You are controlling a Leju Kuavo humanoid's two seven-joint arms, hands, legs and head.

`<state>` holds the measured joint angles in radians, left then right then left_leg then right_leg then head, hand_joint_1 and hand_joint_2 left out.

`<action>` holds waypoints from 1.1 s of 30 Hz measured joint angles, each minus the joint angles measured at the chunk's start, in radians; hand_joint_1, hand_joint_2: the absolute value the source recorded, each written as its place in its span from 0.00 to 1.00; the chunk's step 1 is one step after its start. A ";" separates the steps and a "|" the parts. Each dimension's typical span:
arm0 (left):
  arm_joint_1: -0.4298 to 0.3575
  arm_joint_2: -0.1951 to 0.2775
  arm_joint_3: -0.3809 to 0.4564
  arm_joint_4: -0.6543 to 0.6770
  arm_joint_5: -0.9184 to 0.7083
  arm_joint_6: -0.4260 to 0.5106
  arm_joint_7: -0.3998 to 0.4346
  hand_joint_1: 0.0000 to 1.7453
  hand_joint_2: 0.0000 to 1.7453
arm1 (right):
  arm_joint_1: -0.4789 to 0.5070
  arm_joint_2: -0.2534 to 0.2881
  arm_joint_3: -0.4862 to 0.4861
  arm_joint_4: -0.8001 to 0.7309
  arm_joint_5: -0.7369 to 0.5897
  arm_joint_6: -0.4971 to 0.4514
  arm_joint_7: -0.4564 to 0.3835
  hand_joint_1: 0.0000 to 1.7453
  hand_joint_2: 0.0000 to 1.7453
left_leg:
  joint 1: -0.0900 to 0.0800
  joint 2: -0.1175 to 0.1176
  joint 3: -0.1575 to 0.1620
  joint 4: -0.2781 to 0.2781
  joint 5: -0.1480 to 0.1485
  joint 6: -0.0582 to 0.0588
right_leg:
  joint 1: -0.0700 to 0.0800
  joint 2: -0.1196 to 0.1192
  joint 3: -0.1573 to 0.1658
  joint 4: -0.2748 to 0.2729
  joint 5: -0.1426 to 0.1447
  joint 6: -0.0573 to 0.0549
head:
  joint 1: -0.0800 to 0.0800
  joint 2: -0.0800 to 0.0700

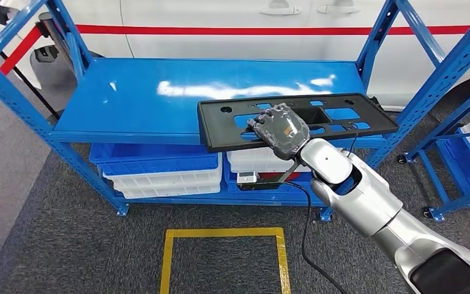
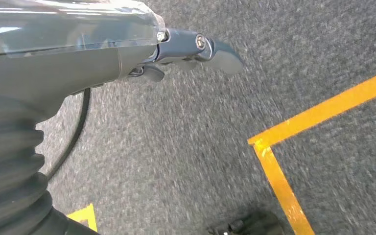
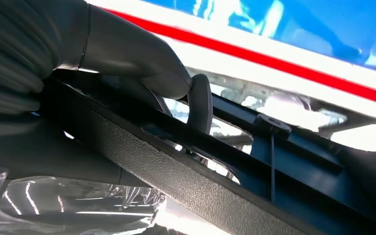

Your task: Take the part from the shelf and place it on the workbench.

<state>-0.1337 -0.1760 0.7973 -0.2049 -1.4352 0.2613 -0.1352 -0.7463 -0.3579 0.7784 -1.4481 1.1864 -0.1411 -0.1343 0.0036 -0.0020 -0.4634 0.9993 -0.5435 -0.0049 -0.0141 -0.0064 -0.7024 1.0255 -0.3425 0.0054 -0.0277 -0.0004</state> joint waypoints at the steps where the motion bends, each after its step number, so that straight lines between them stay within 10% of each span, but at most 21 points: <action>1: 0.001 0.000 0.000 0.000 0.001 0.000 -0.001 0.00 1.00 | 0.001 0.001 -0.001 0.000 0.001 -0.002 0.000 1.00 1.00 | -0.001 0.000 -0.006 -0.002 0.008 0.005 | 0.000 0.000 0.001 -0.008 0.012 0.006 | 0.000 0.000; 2: 0.003 0.000 0.000 0.000 0.002 0.000 -0.002 0.00 1.00 | 0.002 0.002 -0.001 0.000 0.002 -0.005 0.000 1.00 1.00 | 0.000 0.000 -0.014 -0.003 0.017 0.011 | 0.000 0.000 0.001 -0.016 0.024 0.013 | 0.000 0.000; 6: 0.010 -0.004 -0.004 0.000 -0.009 0.002 -0.023 0.00 1.00 | 0.062 0.018 -0.027 0.029 -0.061 -0.049 -0.009 1.00 1.00 | -0.003 0.005 -0.128 -0.008 0.120 0.040 | -0.006 0.005 -0.059 0.285 -0.145 0.029 | 0.000 0.000; 8: 0.010 -0.007 -0.008 0.000 -0.012 0.002 -0.026 0.00 1.00 | 0.086 0.030 -0.042 0.049 -0.091 -0.056 -0.018 1.00 1.00 | -0.006 0.005 -0.153 -0.004 0.138 0.037 | -0.001 0.005 0.020 0.214 -0.095 0.017 | 0.000 0.000; 12: 0.012 -0.012 -0.016 0.000 -0.014 0.003 -0.031 0.00 1.00 | 0.138 0.051 -0.080 0.075 -0.101 -0.120 -0.050 1.00 1.00 | -0.009 0.006 -0.170 0.002 0.162 0.021 | 0.014 0.000 0.192 -0.025 -0.156 -0.006 | 0.000 0.000; 15: 0.016 -0.012 -0.020 0.000 -0.019 0.003 -0.035 0.00 1.00 | 0.190 0.063 -0.093 0.087 -0.070 -0.156 -0.055 1.00 1.00 | -0.006 0.005 -0.181 0.019 0.151 0.004 | 0.011 -0.004 0.192 -0.047 -0.141 -0.020 | 0.000 0.000; 20: 0.025 -0.009 -0.024 0.000 -0.023 0.001 -0.032 0.00 1.00 | 0.265 0.080 -0.101 0.104 -0.022 -0.179 -0.042 1.00 1.00 | 0.005 0.003 -0.269 0.282 0.001 -0.018 | 0.008 -0.007 0.164 -0.045 -0.119 -0.033 | 0.000 0.000; 26: 0.027 -0.005 -0.024 0.000 -0.020 0.002 -0.032 0.00 1.00 | 0.307 0.095 -0.125 0.108 0.000 -0.186 -0.032 1.00 1.00 | 0.003 -0.008 -0.097 0.021 0.091 -0.001 | 0.009 0.003 0.145 -0.023 -0.120 -0.016 | 0.000 0.000; 30: 0.030 -0.005 -0.024 0.000 -0.013 0.004 -0.032 0.00 1.00 | 0.326 0.103 -0.147 0.107 -0.003 -0.195 -0.034 1.00 1.00 | 0.005 0.001 -0.095 0.000 0.094 0.017 | 0.010 0.010 0.133 -0.007 -0.128 0.003 | 0.000 0.000; 33: 0.029 -0.006 -0.024 0.000 -0.008 0.003 -0.030 0.00 1.00 | 0.335 0.106 -0.163 0.107 -0.009 -0.204 -0.038 1.00 1.00 | 0.008 0.012 -0.096 -0.008 0.100 0.029 | 0.006 0.010 0.060 0.145 -0.213 0.014 | 0.000 0.000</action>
<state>-0.1048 -0.1820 0.7732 -0.2045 -1.4427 0.2646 -0.1655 -0.4112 -0.2521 0.6152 -1.3415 1.1774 -0.3451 -0.1727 0.0116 0.0103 -0.5596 0.9916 -0.4431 0.0242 -0.0078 0.0034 -0.6426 1.1705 -0.5550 0.0196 -0.0278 -0.0004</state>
